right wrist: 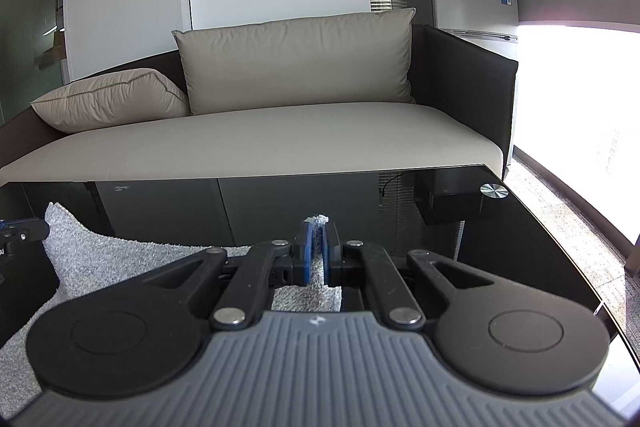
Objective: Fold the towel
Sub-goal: 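Lower the held grey towel onto the table with both grippers, then open both grippers, releasing the towel flat on the table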
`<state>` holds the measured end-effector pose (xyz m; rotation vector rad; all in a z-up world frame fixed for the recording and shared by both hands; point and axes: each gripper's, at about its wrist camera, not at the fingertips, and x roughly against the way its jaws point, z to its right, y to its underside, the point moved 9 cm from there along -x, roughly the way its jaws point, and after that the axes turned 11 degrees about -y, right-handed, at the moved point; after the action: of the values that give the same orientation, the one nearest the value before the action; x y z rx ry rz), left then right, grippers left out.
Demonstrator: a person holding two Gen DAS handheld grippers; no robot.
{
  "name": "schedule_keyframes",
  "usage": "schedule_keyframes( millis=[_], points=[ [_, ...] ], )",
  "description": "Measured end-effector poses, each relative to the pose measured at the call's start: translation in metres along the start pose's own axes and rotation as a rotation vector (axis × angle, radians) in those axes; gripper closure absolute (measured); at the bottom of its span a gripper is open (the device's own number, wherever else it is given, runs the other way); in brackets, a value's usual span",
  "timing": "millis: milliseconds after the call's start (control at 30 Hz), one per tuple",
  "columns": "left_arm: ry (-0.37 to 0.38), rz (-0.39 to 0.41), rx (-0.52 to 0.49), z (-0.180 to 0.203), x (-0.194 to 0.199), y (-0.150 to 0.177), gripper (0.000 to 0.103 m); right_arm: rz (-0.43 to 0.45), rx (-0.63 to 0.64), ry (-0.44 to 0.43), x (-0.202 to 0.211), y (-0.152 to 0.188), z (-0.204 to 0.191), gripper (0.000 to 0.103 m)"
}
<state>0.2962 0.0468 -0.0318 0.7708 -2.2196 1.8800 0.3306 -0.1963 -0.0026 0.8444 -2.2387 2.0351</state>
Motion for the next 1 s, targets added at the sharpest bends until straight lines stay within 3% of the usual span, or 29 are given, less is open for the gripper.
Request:
schedule_keyframes(
  millis=[367, 567, 667, 733, 900, 1000],
  points=[
    [-0.003, -0.092, -0.023, -0.004, -0.023, 0.018, 0.099, -0.098, -0.003, 0.038, -0.037, 0.012, 0.008, 0.098],
    [-0.015, -0.121, -0.039, -0.006, -0.025, 0.025, 0.099, -0.144, 0.012, 0.100, -0.035, 0.022, 0.018, 0.095],
    [-0.028, -0.128, -0.055, -0.004, -0.024, 0.030, 0.099, -0.159, -0.008, 0.120, -0.029, 0.031, 0.023, 0.083],
    [-0.032, -0.138, -0.060, -0.003, -0.024, 0.033, 0.099, -0.150, 0.006, 0.142, -0.024, 0.034, 0.024, 0.069],
    [-0.024, -0.128, -0.063, -0.003, -0.022, 0.034, 0.099, -0.110, -0.009, 0.124, -0.007, 0.029, 0.026, 0.063],
    [-0.003, -0.141, -0.043, -0.003, -0.022, 0.032, 0.099, -0.141, -0.017, 0.092, 0.005, 0.034, 0.021, 0.063]
  ],
)
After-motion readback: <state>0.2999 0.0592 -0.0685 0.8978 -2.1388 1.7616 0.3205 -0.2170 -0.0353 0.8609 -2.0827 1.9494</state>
